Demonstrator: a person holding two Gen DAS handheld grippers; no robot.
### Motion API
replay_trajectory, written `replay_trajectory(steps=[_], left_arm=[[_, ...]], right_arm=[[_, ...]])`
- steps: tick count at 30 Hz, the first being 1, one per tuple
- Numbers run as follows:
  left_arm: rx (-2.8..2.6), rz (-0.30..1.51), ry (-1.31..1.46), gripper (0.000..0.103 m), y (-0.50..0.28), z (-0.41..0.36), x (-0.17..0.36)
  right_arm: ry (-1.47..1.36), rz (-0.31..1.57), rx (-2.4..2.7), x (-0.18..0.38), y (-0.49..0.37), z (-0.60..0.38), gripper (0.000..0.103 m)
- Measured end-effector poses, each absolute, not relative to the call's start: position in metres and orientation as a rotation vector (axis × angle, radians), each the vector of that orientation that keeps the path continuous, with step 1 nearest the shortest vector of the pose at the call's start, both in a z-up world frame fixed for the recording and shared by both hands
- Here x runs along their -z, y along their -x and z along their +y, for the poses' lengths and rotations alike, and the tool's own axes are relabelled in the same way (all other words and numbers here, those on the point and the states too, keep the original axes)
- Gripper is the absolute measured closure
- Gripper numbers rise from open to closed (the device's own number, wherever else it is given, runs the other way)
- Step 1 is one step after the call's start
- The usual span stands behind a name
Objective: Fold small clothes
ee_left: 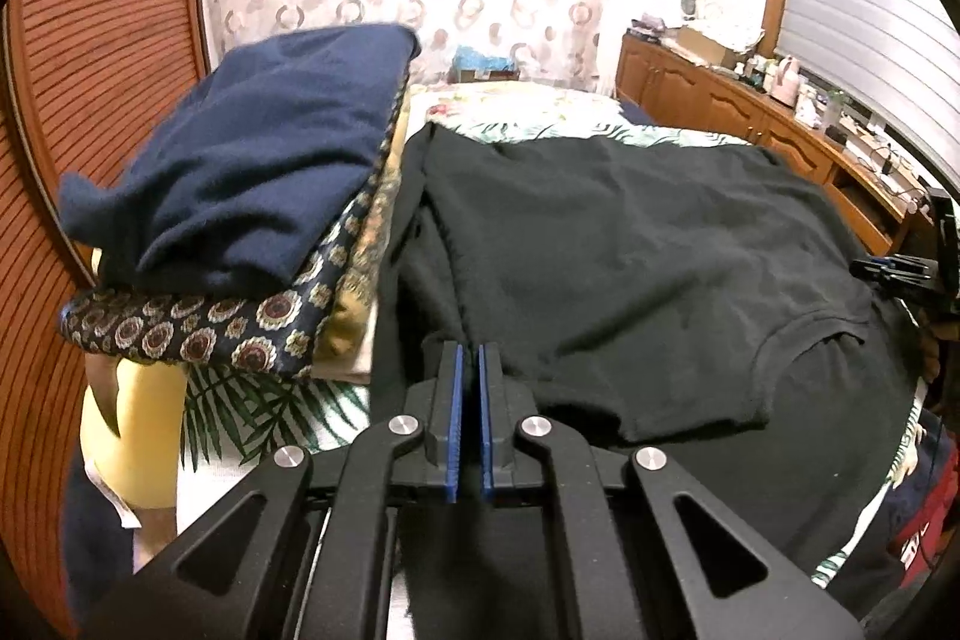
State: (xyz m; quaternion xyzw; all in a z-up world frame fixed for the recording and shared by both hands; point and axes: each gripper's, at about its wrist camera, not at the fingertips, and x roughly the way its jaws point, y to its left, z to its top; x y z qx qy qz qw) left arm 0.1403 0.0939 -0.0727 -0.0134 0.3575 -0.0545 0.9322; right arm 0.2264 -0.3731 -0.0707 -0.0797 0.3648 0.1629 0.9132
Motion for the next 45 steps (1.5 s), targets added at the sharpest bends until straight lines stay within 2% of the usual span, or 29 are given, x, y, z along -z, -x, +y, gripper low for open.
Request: replay_trajectory(steps=[2,3,13,26,33,38,42,45], left_arm=[[0.124,0.707,0.026,0.097,-0.137,0.090,0.064],[0.130,0.696,0.025,0.098,-0.135,0.088,0.060],[0.182,0.577,0.028,0.098,-0.105,0.072,0.013],[0.213,0.508,0.077,0.098,-0.040,0.080,-0.010],[0.173,0.615,0.089,0.098,-0.029,0.088,0.030],[0.147,0.737,0.093,0.098,-0.034,0.088,0.076],[0.130,0.755,0.086,0.098,-0.031,0.086,0.088],[0.126,0.740,0.085,0.092,-0.028,0.086,0.085]], right_arm=[[0.188,0.739,-0.338,0.069,-0.223,-0.369,0.095],[0.191,0.728,-0.345,0.067,-0.221,-0.368,0.097],[0.179,0.577,-0.394,0.022,-0.195,-0.371,0.098],[0.128,0.478,-0.415,-0.016,-0.122,-0.404,0.098],[0.100,0.521,-0.415,-0.004,-0.091,-0.421,0.098],[0.098,0.641,-0.387,0.037,-0.101,-0.417,0.098],[0.096,0.697,-0.365,0.056,-0.108,-0.412,0.098],[0.102,0.702,-0.356,0.057,-0.111,-0.406,0.091]])
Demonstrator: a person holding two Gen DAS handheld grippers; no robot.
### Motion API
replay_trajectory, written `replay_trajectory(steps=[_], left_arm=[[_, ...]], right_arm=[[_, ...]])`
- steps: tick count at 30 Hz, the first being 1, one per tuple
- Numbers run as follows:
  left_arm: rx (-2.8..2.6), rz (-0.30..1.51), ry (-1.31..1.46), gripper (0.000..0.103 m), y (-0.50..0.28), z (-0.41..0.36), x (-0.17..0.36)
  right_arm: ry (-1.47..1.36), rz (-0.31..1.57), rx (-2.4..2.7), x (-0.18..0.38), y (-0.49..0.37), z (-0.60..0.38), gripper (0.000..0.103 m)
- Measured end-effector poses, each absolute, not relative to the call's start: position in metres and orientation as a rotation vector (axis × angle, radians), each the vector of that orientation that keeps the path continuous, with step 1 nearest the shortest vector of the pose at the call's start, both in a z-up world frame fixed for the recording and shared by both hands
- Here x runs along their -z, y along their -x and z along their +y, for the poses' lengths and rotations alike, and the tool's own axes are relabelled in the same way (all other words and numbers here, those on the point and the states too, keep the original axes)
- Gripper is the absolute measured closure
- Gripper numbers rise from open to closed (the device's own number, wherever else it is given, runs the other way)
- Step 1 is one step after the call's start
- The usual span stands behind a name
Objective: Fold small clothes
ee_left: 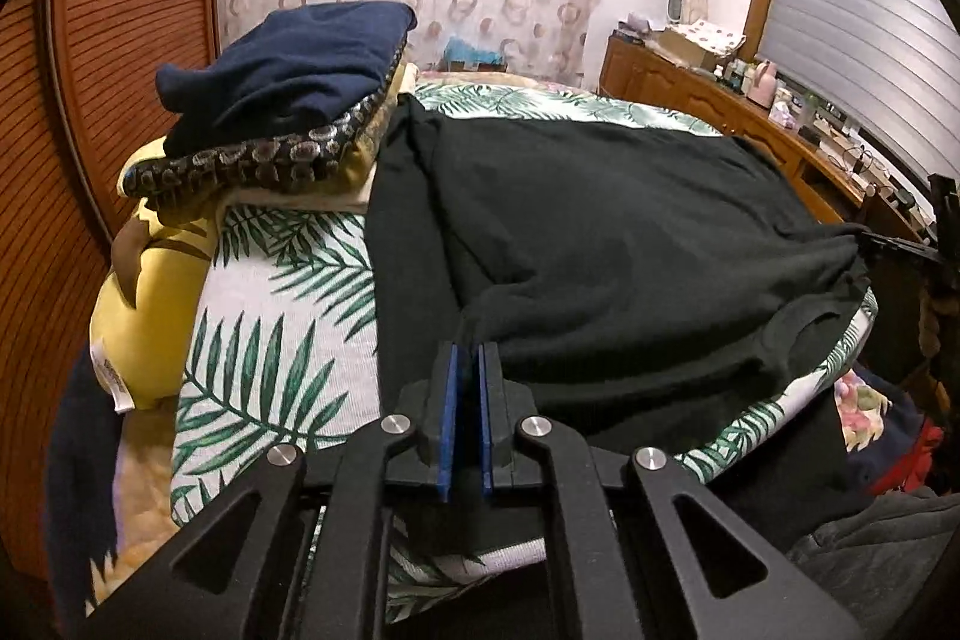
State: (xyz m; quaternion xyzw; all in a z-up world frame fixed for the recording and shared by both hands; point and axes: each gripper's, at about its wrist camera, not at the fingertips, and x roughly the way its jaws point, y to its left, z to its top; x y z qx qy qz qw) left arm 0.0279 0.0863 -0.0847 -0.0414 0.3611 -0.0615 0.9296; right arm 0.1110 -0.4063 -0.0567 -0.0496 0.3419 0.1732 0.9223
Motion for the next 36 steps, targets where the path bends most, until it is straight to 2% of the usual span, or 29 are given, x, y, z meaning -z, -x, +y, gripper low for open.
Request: replay_trajectory(steps=[3,5,7,9,11,12,15,19,30,36], left_arm=[[0.110,0.708,0.073,0.082,-0.025,0.086,0.078],[0.099,0.697,0.072,0.069,-0.024,0.086,0.074],[0.093,0.683,0.074,0.059,-0.028,0.091,0.071],[0.080,0.694,0.074,0.057,-0.032,0.092,0.073],[0.069,0.721,0.077,0.050,-0.037,0.093,0.078],[0.073,0.723,0.082,0.049,-0.039,0.094,0.081],[0.068,0.753,0.089,0.046,-0.043,0.093,0.090],[0.059,0.780,0.092,0.036,-0.047,0.094,0.100],[0.049,0.803,0.115,0.034,-0.048,0.095,0.111],[0.046,0.792,0.106,0.032,-0.047,0.092,0.112]], right_arm=[[0.100,0.683,-0.358,0.047,-0.107,-0.406,0.091],[0.101,0.665,-0.355,0.041,-0.099,-0.409,0.090],[0.103,0.645,-0.351,0.039,-0.093,-0.408,0.082],[0.108,0.623,-0.342,0.038,-0.090,-0.409,0.064],[0.101,0.605,-0.355,0.037,-0.085,-0.407,0.052],[0.098,0.601,-0.364,0.039,-0.083,-0.406,0.049],[0.105,0.595,-0.386,0.044,-0.078,-0.399,0.049],[0.112,0.602,-0.432,0.053,-0.080,-0.386,0.047],[0.153,0.660,-0.523,0.078,-0.102,-0.351,0.038],[0.191,0.683,-0.537,0.087,-0.116,-0.333,0.037]])
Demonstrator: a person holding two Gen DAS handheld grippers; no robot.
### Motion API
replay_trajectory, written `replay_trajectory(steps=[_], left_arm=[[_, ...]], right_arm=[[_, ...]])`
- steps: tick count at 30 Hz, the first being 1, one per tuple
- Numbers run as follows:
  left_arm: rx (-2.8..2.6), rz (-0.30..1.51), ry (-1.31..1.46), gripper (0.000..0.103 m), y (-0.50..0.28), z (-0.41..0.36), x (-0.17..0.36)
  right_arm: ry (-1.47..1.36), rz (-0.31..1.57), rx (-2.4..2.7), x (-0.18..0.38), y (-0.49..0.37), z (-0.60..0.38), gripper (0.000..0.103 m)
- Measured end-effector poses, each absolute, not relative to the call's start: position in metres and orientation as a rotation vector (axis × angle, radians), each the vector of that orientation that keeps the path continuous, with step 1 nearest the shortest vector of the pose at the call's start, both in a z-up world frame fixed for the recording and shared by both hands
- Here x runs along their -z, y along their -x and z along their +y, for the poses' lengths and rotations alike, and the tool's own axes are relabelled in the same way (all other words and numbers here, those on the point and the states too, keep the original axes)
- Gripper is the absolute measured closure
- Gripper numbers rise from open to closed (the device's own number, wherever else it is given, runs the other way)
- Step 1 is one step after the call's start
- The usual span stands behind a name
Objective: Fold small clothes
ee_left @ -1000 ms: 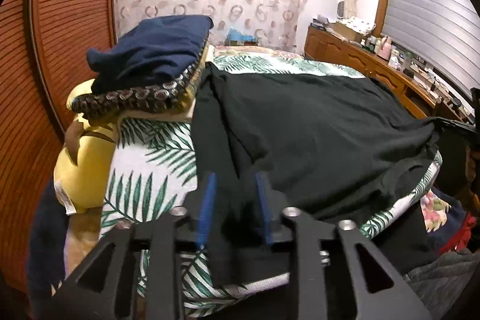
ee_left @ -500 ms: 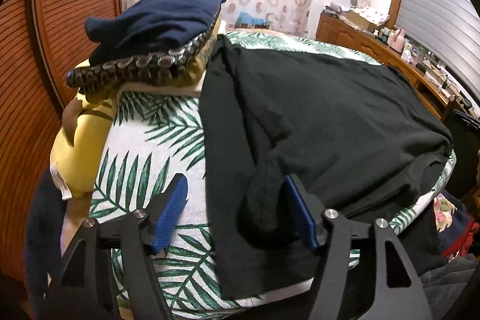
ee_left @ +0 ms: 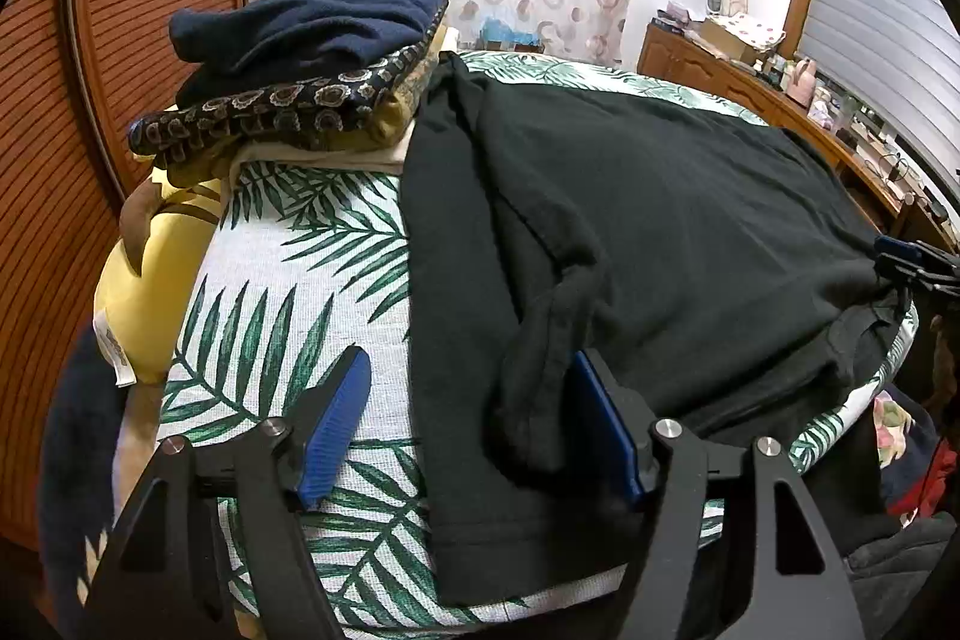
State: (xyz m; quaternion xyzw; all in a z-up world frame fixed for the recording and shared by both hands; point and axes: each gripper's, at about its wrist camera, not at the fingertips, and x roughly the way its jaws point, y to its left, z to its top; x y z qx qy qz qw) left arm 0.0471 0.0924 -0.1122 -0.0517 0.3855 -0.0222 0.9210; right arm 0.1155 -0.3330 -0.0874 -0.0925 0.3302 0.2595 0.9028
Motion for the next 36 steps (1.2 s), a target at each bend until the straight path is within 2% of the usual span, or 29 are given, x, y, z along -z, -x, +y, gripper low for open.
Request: replay_trajectory(steps=[7,10,12,15,17,19,24,36], left_arm=[[0.045,0.758,0.100,0.032,-0.043,0.091,0.114],[0.042,0.747,0.102,0.032,-0.042,0.091,0.114],[0.039,0.741,0.101,0.035,-0.041,0.091,0.114],[0.067,0.741,0.092,0.058,-0.040,0.089,0.114],[0.099,0.745,0.094,0.080,-0.040,0.087,0.113],[0.127,0.754,0.104,0.092,-0.040,0.084,0.113],[0.164,0.712,0.133,0.094,-0.039,0.077,0.095],[0.359,0.577,0.092,0.095,-0.064,0.017,0.020]], right_arm=[[0.202,0.742,-0.518,0.102,-0.132,-0.324,0.036],[0.225,0.696,-0.504,0.104,-0.129,-0.324,0.035],[0.219,0.680,-0.498,0.105,-0.129,-0.325,0.034],[0.216,0.656,-0.489,0.108,-0.127,-0.322,0.034],[0.214,0.647,-0.484,0.110,-0.126,-0.321,0.034],[0.213,0.642,-0.484,0.115,-0.124,-0.317,0.033],[0.212,0.638,-0.489,0.126,-0.117,-0.315,0.033],[0.150,0.640,-0.420,0.108,-0.110,-0.357,0.033]])
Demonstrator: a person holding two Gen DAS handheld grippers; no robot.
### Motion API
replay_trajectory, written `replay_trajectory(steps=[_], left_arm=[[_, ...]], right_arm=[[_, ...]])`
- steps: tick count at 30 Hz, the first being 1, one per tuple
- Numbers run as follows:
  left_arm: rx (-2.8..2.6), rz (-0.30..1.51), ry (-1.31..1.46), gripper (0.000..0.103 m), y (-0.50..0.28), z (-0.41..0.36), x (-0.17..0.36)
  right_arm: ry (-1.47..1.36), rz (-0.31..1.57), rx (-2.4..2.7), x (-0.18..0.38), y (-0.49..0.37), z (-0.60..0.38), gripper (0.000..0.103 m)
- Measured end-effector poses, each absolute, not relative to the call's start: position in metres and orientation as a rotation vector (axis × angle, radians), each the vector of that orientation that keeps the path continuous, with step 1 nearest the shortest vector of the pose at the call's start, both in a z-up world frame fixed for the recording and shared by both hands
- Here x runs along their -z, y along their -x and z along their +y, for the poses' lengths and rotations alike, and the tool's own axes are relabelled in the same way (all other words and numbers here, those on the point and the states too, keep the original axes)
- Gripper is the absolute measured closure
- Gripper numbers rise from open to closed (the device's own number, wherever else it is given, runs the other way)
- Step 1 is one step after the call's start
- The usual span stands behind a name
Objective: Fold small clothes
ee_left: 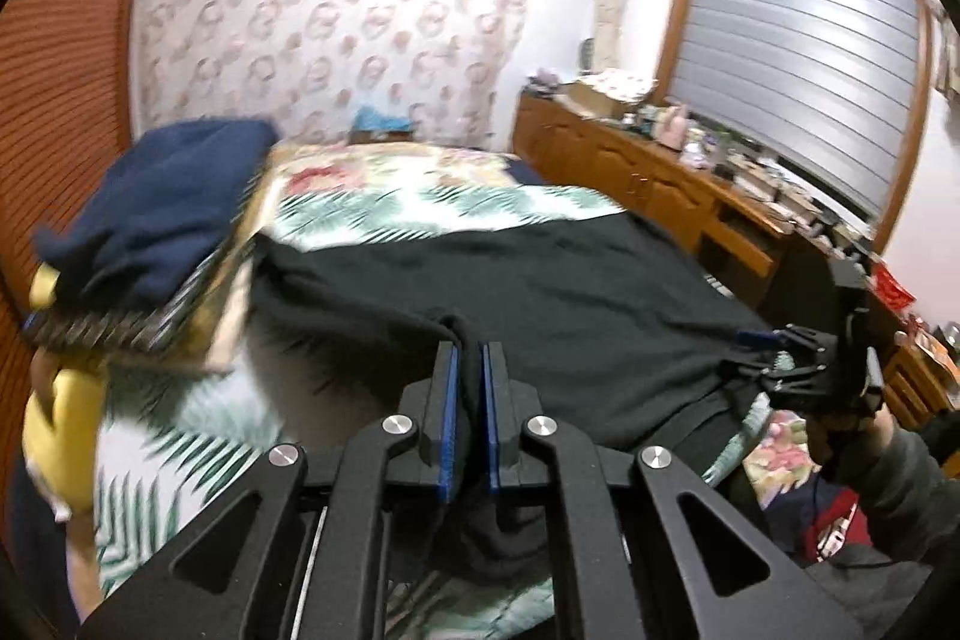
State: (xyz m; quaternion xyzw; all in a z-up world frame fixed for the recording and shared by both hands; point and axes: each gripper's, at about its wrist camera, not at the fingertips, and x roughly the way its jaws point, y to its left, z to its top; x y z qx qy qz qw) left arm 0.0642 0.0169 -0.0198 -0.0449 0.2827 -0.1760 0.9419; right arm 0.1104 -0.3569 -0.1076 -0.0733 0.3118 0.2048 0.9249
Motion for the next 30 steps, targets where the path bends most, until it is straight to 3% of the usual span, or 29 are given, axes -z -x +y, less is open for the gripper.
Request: replay_trajectory(steps=[30], left_arm=[[0.715,0.534,-0.091,0.095,-0.136,-0.178,-0.051]], right_arm=[[0.017,0.581,-0.383,0.107,-0.076,-0.413,0.034]])
